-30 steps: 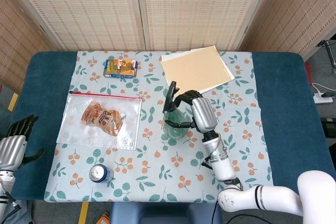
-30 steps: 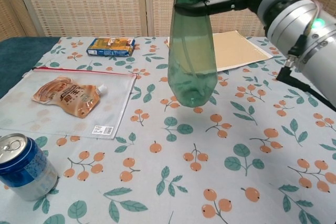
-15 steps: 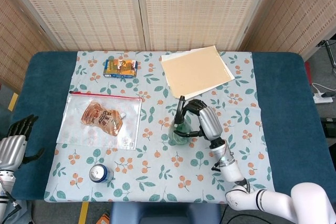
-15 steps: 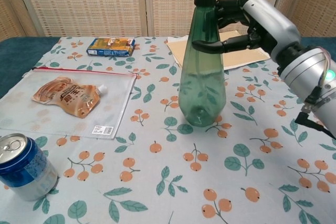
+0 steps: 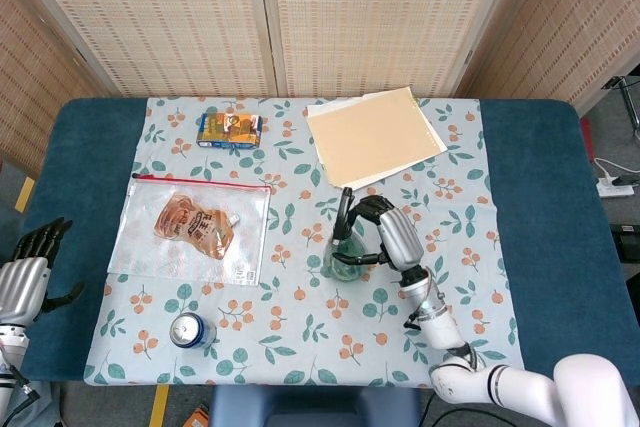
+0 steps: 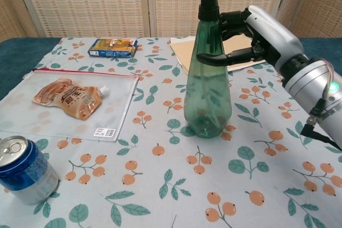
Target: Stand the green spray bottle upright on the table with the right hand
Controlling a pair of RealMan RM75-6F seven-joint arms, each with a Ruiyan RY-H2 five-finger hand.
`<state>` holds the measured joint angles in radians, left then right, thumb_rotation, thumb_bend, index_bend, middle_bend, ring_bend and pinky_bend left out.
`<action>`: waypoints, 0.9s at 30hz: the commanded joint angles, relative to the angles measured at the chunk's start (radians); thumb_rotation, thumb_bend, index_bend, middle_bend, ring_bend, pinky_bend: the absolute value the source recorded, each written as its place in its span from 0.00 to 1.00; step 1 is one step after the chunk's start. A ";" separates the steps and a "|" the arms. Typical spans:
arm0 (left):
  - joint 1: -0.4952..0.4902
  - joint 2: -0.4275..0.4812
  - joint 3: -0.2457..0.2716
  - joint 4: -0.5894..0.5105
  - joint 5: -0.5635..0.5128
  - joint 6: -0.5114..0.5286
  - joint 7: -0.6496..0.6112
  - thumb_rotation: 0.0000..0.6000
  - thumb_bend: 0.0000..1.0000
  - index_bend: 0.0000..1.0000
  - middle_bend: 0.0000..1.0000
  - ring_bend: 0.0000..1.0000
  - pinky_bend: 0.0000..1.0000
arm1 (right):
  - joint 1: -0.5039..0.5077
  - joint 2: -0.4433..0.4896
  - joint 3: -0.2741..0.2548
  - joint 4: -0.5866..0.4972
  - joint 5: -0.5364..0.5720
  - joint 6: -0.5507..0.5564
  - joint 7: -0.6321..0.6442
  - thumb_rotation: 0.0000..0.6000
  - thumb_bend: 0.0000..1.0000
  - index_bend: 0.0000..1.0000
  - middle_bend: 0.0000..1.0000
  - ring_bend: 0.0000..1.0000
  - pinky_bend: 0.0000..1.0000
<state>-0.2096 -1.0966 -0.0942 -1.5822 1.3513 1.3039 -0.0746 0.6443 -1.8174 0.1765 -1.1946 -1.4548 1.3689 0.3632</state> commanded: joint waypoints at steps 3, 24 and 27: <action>0.000 0.000 0.000 -0.002 -0.002 0.000 0.005 1.00 0.25 0.00 0.00 0.00 0.05 | -0.008 0.001 -0.006 0.005 -0.012 -0.008 0.003 1.00 0.00 0.83 0.62 0.37 0.28; 0.000 0.000 0.000 -0.005 -0.005 -0.002 0.007 1.00 0.25 0.00 0.00 0.00 0.05 | -0.027 0.025 -0.012 0.004 -0.055 -0.029 0.018 1.00 0.00 0.67 0.61 0.28 0.28; 0.000 0.000 0.000 -0.005 -0.006 -0.003 0.009 1.00 0.25 0.00 0.00 0.00 0.05 | -0.029 0.031 -0.011 -0.003 -0.055 -0.035 0.018 1.00 0.00 0.65 0.60 0.28 0.28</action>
<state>-0.2092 -1.0965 -0.0943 -1.5873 1.3455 1.3010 -0.0656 0.6156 -1.7865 0.1652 -1.1970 -1.5092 1.3340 0.3810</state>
